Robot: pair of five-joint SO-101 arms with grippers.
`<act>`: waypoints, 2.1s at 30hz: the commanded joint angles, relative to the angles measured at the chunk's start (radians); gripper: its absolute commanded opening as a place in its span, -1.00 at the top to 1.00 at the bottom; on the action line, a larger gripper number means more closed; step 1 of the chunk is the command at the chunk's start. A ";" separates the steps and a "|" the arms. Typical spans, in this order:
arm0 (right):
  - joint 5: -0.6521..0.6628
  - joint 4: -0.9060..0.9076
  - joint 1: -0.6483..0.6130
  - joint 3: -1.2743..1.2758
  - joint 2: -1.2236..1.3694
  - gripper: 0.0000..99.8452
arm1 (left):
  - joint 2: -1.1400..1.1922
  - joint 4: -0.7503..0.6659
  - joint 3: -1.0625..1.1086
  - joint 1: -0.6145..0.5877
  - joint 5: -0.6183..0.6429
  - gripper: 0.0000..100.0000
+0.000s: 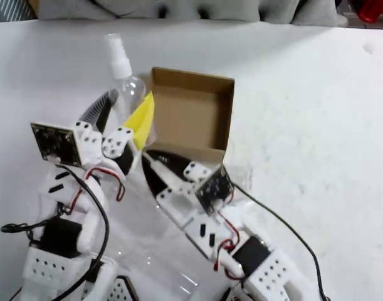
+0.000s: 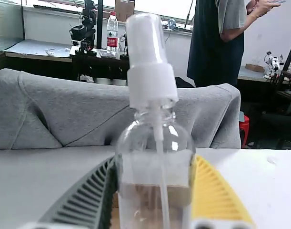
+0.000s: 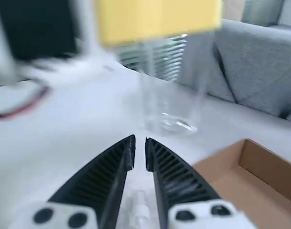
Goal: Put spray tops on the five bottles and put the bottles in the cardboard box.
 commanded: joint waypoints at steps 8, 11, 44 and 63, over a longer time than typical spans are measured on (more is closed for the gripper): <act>0.008 -0.067 -0.028 0.063 -0.085 0.97 | -0.054 0.023 0.029 0.071 0.009 0.96; 0.008 -0.111 -0.005 0.061 -0.013 0.97 | -0.140 0.098 0.032 0.125 0.009 0.96; 0.008 0.127 0.145 -0.061 0.068 0.97 | -0.139 -0.087 0.133 -0.007 -0.120 0.96; 0.015 0.189 0.298 -0.149 0.209 0.97 | 0.693 -0.298 -0.356 -0.005 -0.112 0.96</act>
